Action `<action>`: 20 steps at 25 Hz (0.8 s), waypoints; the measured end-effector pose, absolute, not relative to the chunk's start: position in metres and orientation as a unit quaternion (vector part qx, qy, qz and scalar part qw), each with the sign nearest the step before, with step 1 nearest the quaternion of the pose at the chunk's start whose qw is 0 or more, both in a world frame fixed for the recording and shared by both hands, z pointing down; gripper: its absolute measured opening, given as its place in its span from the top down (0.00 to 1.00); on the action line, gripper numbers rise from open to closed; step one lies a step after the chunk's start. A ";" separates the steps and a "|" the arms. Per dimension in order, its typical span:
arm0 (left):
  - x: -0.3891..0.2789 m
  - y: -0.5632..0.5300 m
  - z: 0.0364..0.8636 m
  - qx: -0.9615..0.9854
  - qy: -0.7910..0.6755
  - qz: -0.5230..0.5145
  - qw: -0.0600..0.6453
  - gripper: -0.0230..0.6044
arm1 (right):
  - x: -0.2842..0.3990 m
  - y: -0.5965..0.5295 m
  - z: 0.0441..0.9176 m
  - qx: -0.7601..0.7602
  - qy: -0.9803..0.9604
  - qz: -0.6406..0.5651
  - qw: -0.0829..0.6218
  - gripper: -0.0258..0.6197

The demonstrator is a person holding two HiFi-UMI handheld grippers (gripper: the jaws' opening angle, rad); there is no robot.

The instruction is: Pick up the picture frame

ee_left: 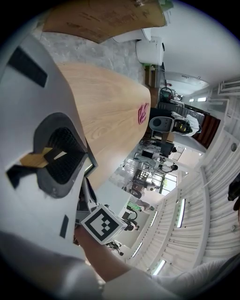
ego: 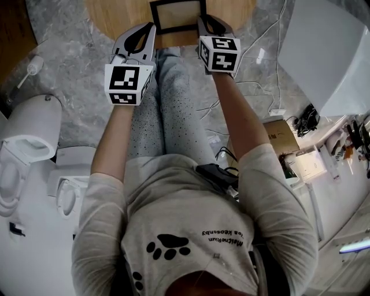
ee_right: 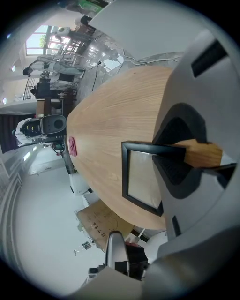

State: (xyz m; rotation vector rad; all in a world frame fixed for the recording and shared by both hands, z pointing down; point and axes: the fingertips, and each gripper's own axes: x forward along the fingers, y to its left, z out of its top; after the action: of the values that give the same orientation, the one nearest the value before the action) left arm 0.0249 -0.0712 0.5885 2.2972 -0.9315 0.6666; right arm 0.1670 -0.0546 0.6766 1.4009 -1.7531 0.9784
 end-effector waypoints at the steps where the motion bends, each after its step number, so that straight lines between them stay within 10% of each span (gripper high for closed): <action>1: 0.024 -0.071 0.589 0.857 -0.349 0.250 0.284 0.95 | 0.167 -0.055 0.676 0.541 -0.672 0.379 0.336 0.84; 20: -0.022 -0.043 0.613 0.833 -0.373 0.273 0.303 0.95 | 0.116 -0.044 0.675 0.518 -0.691 0.369 0.344 0.85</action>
State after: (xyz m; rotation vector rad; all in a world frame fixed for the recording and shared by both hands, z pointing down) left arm -0.0216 -0.0431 0.6126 2.2086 -0.9886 0.7242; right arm 0.1162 -0.0441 0.6751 1.3462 -1.7949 0.9584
